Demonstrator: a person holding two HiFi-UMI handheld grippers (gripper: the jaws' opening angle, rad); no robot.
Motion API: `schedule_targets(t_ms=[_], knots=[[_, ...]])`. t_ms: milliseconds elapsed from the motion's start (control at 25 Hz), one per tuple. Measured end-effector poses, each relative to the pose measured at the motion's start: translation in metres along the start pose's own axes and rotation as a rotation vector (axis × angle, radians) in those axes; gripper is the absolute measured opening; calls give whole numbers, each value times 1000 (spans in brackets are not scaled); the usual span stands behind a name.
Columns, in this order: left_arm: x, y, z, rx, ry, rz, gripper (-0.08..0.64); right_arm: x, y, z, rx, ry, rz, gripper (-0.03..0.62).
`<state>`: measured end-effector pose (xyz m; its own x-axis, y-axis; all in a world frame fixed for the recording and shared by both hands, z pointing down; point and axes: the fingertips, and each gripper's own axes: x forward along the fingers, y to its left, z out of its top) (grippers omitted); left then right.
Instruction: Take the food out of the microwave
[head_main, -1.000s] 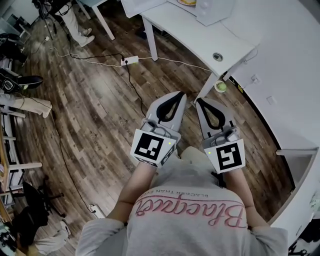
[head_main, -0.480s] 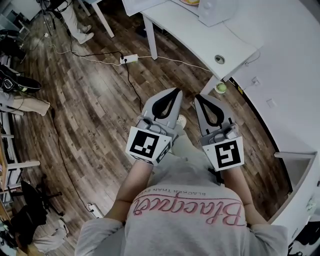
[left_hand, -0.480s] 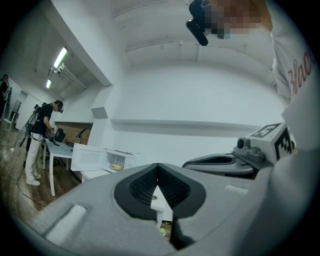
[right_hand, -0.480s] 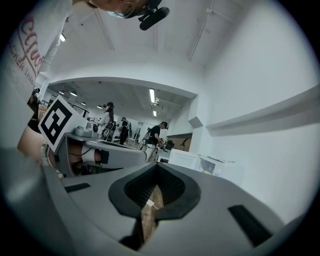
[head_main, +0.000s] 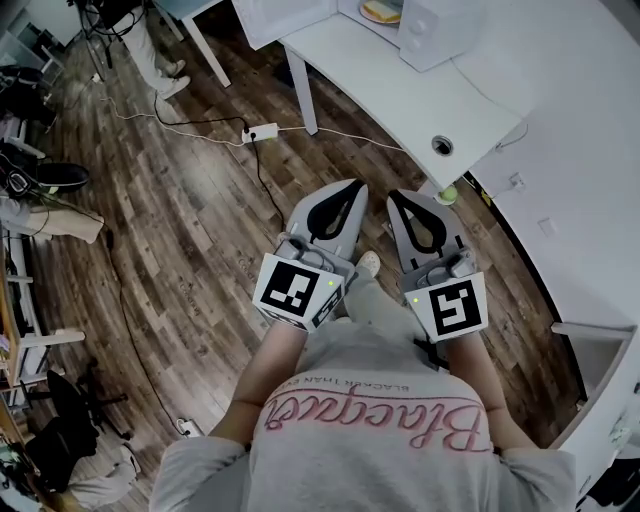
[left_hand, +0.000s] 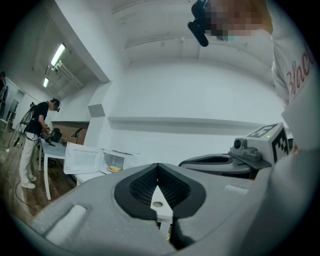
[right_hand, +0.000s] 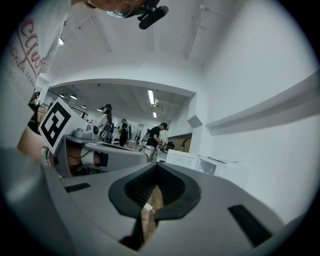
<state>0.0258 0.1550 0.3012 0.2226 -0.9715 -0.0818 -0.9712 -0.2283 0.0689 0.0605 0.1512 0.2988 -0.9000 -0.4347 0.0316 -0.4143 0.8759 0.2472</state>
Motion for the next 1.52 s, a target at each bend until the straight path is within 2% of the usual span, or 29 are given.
schedule_targets(t_ms=[200,760,960,1280,1520], knots=[[40,25,-3,30,23,-15,5,30,-30,-2,1,-44,10,10],[144,75,8,61,47,-18,5,106,-114,-15,10,-23,37,9],[181,85,9,69,41,-36,5,122,-140,-31,11,6,47,9],[203,94,7,93,50,-53,5,136,-157,-40,5,5,28,11],[215,90,-2,100,67,-67,5,137,-168,-55,50,26,-3,11]])
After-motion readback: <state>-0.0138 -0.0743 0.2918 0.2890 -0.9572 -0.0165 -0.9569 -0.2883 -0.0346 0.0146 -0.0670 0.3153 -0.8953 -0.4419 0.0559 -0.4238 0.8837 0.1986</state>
